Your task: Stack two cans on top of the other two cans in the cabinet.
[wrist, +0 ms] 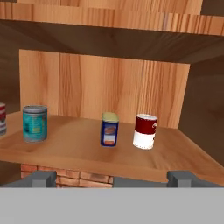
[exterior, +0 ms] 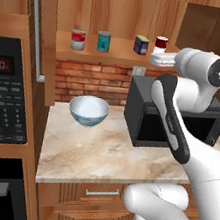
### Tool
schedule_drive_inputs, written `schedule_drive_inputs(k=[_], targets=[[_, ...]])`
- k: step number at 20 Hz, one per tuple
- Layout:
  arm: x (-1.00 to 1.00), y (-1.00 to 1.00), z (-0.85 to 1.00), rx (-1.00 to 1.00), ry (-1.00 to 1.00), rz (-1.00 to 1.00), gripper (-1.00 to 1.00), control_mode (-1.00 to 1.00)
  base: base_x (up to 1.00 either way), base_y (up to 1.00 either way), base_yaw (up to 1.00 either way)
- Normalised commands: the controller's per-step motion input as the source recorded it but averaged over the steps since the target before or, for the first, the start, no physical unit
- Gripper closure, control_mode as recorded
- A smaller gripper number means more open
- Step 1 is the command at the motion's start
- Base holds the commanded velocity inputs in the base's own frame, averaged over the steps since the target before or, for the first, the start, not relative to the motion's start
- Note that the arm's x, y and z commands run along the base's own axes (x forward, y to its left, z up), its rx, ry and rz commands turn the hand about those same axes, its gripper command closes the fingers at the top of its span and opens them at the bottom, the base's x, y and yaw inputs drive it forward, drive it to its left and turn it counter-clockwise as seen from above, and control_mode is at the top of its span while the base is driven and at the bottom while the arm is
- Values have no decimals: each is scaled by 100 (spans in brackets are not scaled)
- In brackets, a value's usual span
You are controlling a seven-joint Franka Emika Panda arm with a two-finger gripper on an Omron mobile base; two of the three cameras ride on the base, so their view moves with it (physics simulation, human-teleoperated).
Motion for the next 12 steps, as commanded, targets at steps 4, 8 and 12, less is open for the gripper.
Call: schedule_drive_inputs(k=[4, 8, 12], targets=[[12, 0, 0, 5, 0, 2, -100, -100, 0, 0, 0], [18, 0, 0, 3, 0, 7, -100, -100, 0, 0, 0], [22, 0, 0, 1, 0, 4, -100, -100, 0, 0, 0]])
